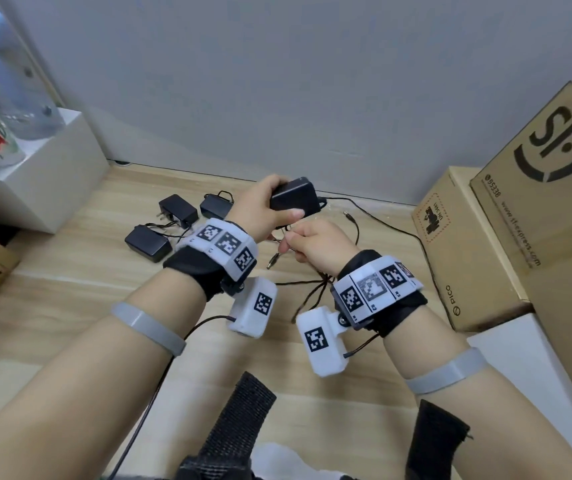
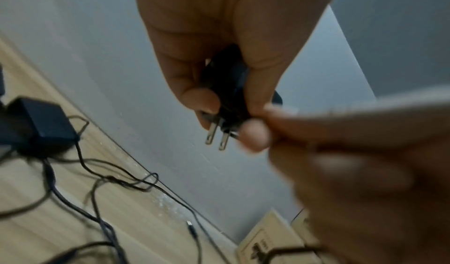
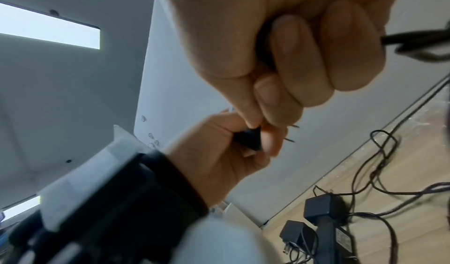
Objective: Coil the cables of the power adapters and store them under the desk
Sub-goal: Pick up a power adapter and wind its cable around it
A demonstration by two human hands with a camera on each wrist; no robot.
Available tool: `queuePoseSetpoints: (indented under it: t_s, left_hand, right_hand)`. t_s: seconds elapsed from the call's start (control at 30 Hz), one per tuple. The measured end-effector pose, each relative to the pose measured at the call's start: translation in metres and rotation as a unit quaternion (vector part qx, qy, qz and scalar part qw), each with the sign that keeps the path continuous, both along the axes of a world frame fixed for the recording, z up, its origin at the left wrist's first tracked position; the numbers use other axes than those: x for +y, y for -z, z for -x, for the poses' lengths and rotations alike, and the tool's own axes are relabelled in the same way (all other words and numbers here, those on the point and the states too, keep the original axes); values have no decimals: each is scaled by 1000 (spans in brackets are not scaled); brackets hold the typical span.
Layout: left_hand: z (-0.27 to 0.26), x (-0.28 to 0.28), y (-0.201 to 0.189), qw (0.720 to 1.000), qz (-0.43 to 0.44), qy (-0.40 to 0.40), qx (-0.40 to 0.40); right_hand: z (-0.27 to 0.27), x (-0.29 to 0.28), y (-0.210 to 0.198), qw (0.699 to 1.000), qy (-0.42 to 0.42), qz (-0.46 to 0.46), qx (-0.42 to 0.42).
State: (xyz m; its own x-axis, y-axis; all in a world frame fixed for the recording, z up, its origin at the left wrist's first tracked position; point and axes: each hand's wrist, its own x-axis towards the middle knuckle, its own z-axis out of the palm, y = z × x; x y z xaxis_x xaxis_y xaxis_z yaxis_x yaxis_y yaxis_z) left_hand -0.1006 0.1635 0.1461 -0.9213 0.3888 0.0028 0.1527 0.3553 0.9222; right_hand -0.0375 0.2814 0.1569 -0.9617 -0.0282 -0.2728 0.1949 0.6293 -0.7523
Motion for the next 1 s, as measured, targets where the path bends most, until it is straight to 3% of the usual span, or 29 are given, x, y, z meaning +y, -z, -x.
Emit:
queuePoseSetpoints:
  t_s: [0.1,0.2,0.37,0.53,0.63,0.8,1.0]
  left_hand:
    - [-1,0,6,993,95,-18,66]
    - [0,-2,7,995,81,-25,45]
    - [6,-6,7,990,134,-25,30]
    - [4,-10,8,978,204,3,33]
    - [2,-9,1,971,225,80,6]
    - [3,-25,-8,967,-5,211,-146]
    - [5,-28,-3,923,-240,204,-221]
  right_hand:
    - [-1,1,-10,998,-28,-39,34]
    - [-2,6,-19,991,-50,-106,65]
    - [1,10,-31,981,-43,-162,99]
    - [2,17,-31,975,-18,-183,126]
    - [5,19,-24,970,7,-190,154]
    - [5,31,-18,979,58,-81,180]
    - [8,29,-2,978,20,-146,151]
